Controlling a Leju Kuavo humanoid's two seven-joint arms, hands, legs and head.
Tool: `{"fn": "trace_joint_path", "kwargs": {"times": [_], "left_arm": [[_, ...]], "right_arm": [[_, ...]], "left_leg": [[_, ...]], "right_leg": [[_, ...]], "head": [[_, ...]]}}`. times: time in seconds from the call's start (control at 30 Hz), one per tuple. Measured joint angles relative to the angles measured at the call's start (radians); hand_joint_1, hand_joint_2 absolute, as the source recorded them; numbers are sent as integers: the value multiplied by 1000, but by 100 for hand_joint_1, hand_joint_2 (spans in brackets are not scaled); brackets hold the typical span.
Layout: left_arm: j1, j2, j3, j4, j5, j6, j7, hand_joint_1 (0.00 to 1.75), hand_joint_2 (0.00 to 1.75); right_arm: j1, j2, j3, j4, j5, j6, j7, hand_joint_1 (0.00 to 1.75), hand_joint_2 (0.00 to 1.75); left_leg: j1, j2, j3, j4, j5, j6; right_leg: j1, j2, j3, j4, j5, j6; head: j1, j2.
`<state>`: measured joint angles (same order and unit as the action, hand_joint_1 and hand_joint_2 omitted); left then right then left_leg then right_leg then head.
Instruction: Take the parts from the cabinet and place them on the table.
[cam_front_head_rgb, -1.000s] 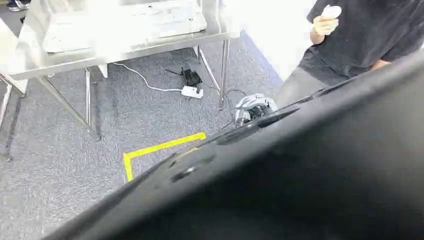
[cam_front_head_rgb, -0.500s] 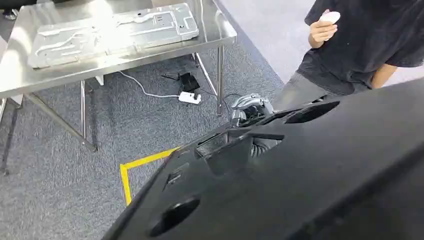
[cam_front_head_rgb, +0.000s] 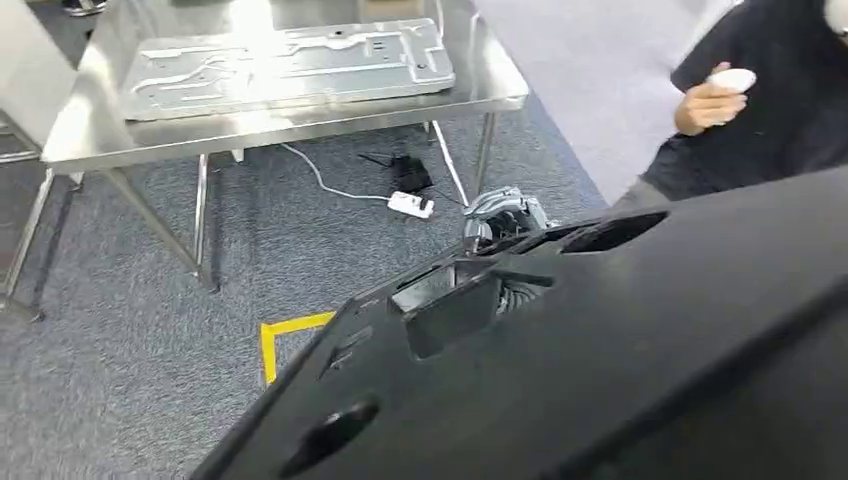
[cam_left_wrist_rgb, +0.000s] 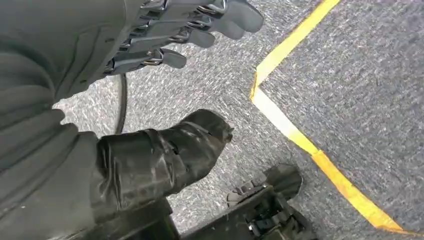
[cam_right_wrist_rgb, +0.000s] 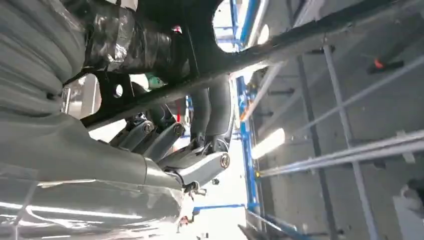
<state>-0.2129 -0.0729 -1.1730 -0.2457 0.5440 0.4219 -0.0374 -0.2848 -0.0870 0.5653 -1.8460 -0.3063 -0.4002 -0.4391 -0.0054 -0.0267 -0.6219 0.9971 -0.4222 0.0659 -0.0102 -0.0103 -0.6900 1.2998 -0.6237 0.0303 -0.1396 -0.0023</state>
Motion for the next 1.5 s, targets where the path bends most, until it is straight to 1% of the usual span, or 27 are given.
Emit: {"fn": "trace_joint_path", "kwargs": {"times": [0.03,0.1,0.13,0.17,0.2,0.27,0.3,0.33,0.4,0.43,0.5,0.53,0.6,0.67,0.7,0.83,0.9,0.97,1.03,1.1,1.17,1.2,1.23,1.33,1.4,1.47,1.5], "left_arm": [[1,0,0,0,0,0,0,0,175],[2,0,0,0,-1,0,0,0,175],[2,0,0,0,-2,0,0,0,175],[2,-1,0,0,-3,0,0,0,175],[-1,-2,0,0,-5,-1,0,0,175],[0,-2,0,0,-6,-1,0,0,175],[1,-2,0,0,-6,-2,0,0,175],[3,-1,0,0,-8,-2,0,0,175],[4,0,0,0,-9,-3,0,0,175],[0,0,0,0,-11,-8,2,0,175],[-5,0,0,0,-16,-19,9,0,175],[-5,0,0,0,-19,-23,10,0,175],[-4,0,0,0,-22,-24,12,0,175],[-7,1,0,0,-22,-24,12,0,175],[-10,1,0,0,-23,-24,12,0,175],[-13,2,0,0,-23,-24,12,0,175],[-13,2,0,0,-24,-24,12,0,175],[-15,2,0,0,-27,-21,8,0,175],[-11,2,0,0,-28,-14,2,0,175],[-5,2,0,0,-28,-8,0,0,175],[-4,0,0,0,-29,-8,-1,0,175],[-4,0,0,0,-29,-8,-2,0,175],[-6,0,0,0,-29,-8,-3,0,175],[-4,-1,0,0,-30,-9,-3,0,175],[-5,-1,0,0,-31,-9,-3,0,175],[-7,-1,0,0,-33,-10,-3,0,175],[-7,-1,0,0,-35,-12,-3,0,175]], "right_arm": [[1,0,0,1,0,0,0,175,175],[0,0,0,1,0,0,0,175,175],[0,0,0,1,0,0,0,175,175],[0,-1,0,1,0,0,1,175,175],[0,0,0,2,0,0,2,175,175],[1,0,0,3,-1,0,3,175,175],[0,0,0,3,-1,0,3,175,175],[-1,0,0,3,-1,-2,1,175,175],[-2,3,0,2,-4,-2,-3,175,175],[-3,4,0,2,-6,-2,-4,175,175],[-1,4,0,3,-13,-2,-8,175,175],[-1,4,0,3,-17,-2,-10,175,175],[-1,4,0,3,-20,-1,-13,175,175],[-1,4,0,3,-21,-1,-13,175,175],[-2,4,0,3,-21,-1,-13,175,175],[-3,5,0,3,-21,0,-14,175,175],[-4,5,0,3,-21,0,-14,175,175],[-3,4,0,3,-21,0,-14,175,175],[2,4,0,3,-21,0,-14,175,175],[6,4,0,3,-21,0,-16,175,175],[5,4,0,3,-21,0,-17,175,175],[5,4,0,3,-21,0,-17,175,175],[5,5,0,3,-21,1,-17,175,175],[6,5,0,2,-21,2,-18,175,175],[6,6,0,2,-21,3,-18,175,175],[4,6,0,2,-21,4,-18,175,175],[4,6,0,2,-21,4,-18,175,175]], "left_leg": [[0,-10,1,1,-1,0],[0,-37,4,5,-6,-4],[1,-50,5,10,-10,-7],[1,-61,4,16,-15,-9],[-7,-70,-3,28,-19,-16],[4,-88,-10,28,-16,-25],[6,-96,-9,21,-14,-33],[0,-105,-9,22,-15,-39],[-2,-30,-26,66,-47,-49],[4,-3,-60,134,-83,-57],[13,14,-139,285,-140,-66],[17,17,-158,315,-140,-69],[21,19,-128,248,-86,-71],[21,22,-23,56,1,-65],[17,24,-4,24,-18,-63],[8,19,-4,19,-20,-43],[16,19,13,3,-18,-29],[15,20,16,4,-23,-18],[11,19,17,5,-29,-13],[11,15,25,9,-37,-14],[11,10,39,16,-51,-18],[11,9,44,21,-59,-22],[3,8,41,27,-64,-28],[8,7,42,22,-68,-45],[8,11,41,32,-78,-56],[9,17,0,119,-114,-67],[13,18,-56,217,-149,-72]], "right_leg": [[0,1,-14,12,11,1],[-2,7,19,-87,94,1],[-4,21,54,-170,142,-1],[-8,58,85,-246,175,-5],[-11,88,95,-268,158,-9],[-5,75,99,-269,157,-11],[-1,68,100,-269,155,-18],[-13,60,107,-282,161,-27],[-15,45,119,-289,162,-34],[-14,38,122,-289,160,-39],[-12,22,124,-289,156,-42],[-12,18,124,-289,155,-42],[-13,14,128,-288,151,-39],[-15,11,139,-288,144,-30],[-11,10,139,-288,141,-25],[-9,8,144,-296,137,-3],[-12,9,133,-265,113,4],[-9,9,55,-114,42,3],[-9,9,-26,18,10,3],[-9,9,-28,-15,70,1],[-9,9,43,-183,173,-4],[-9,10,70,-248,187,-7],[-3,12,79,-256,171,-7],[2,15,85,-262,163,-22],[-9,14,96,-271,164,-30],[-9,10,106,-272,156,-41],[-8,9,111,-272,151,-45]], "head": [[3,0],[3,0],[4,0],[6,0],[5,0],[6,0],[7,0],[6,0],[-2,0],[-4,0],[-4,0],[-5,0],[-4,0],[-5,0],[-4,0],[-2,0],[0,0],[2,0],[2,0],[2,0],[2,0],[3,0],[2,0],[1,0],[2,0],[-11,0],[-11,0]]}}
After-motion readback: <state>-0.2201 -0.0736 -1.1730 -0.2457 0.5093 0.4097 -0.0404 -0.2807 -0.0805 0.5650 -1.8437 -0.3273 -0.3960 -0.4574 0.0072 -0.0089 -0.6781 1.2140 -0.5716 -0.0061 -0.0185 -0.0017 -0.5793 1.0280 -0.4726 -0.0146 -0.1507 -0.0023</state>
